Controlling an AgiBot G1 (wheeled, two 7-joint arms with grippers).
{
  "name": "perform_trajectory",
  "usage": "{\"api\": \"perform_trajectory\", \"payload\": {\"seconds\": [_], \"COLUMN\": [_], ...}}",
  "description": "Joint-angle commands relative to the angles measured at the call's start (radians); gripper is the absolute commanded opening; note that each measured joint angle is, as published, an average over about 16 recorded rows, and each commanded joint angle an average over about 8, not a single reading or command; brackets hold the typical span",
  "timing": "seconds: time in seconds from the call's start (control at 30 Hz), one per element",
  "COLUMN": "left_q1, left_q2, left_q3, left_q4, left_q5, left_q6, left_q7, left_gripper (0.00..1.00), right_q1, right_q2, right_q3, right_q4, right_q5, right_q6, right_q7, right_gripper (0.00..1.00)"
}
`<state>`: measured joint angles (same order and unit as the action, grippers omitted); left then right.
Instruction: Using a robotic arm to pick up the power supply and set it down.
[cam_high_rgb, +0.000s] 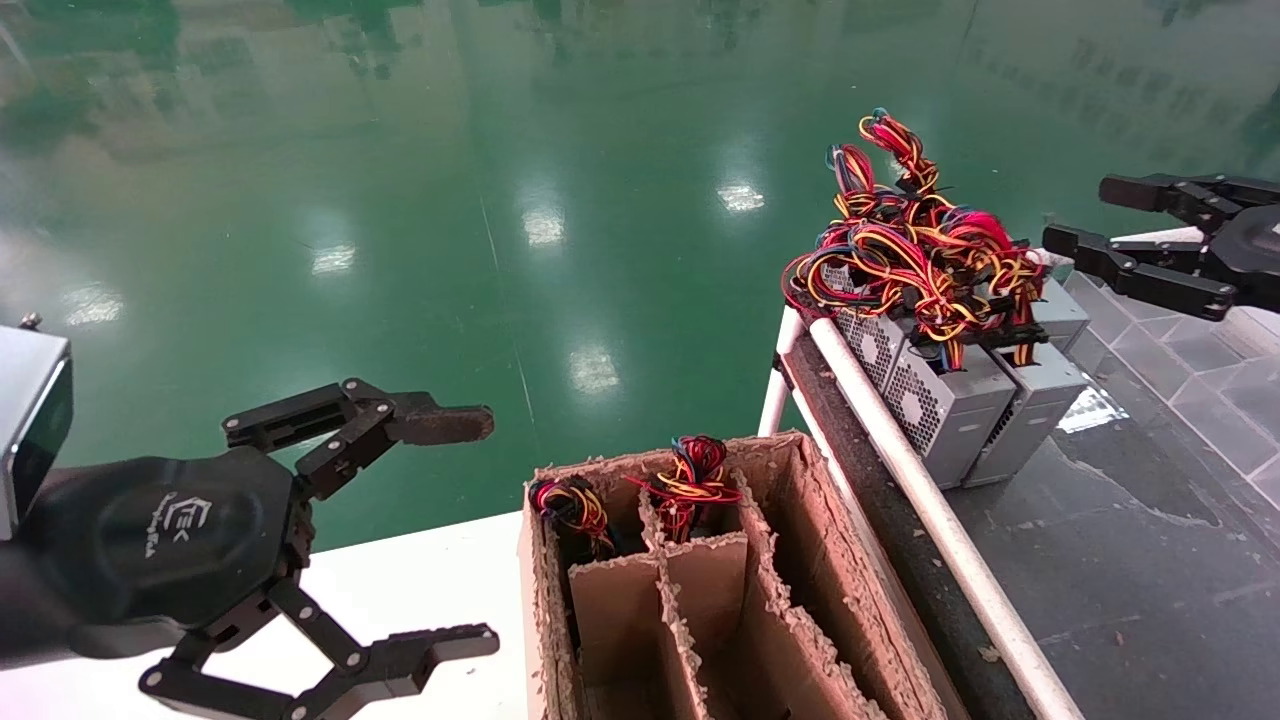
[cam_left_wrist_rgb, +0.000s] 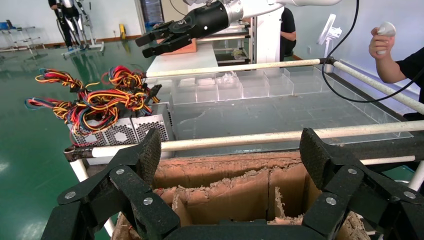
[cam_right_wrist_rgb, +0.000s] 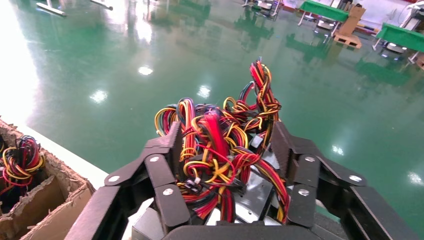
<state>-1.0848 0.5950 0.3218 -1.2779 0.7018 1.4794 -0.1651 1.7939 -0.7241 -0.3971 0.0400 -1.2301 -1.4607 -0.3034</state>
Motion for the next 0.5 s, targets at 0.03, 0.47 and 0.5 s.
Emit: {"api": "perform_trajectory", "payload": {"seconds": [0.03, 0.47, 0.5], "left_q1": [0.000, 0.000, 0.000], "left_q2": [0.000, 0.000, 0.000], "left_q3": [0.000, 0.000, 0.000], "left_q4": [0.000, 0.001, 0.001], "left_q5": [0.000, 0.000, 0.000], "left_q6": [0.000, 0.000, 0.000], "left_q7": [0.000, 0.000, 0.000], "left_gripper": [1.00, 1.00, 1.00], "right_q1": [0.002, -0.139, -0.151], "right_q2": [0.002, 0.025, 0.027], "right_q3": [0.004, 0.028, 0.029], "right_q4": [-0.005, 0.239, 0.259], "right_q5": [0.004, 0.103, 0.111], "right_q6": [-0.005, -0.013, -0.013], "right_q7": [-0.004, 0.092, 0.100], "right_gripper": [1.00, 1.00, 1.00]}}
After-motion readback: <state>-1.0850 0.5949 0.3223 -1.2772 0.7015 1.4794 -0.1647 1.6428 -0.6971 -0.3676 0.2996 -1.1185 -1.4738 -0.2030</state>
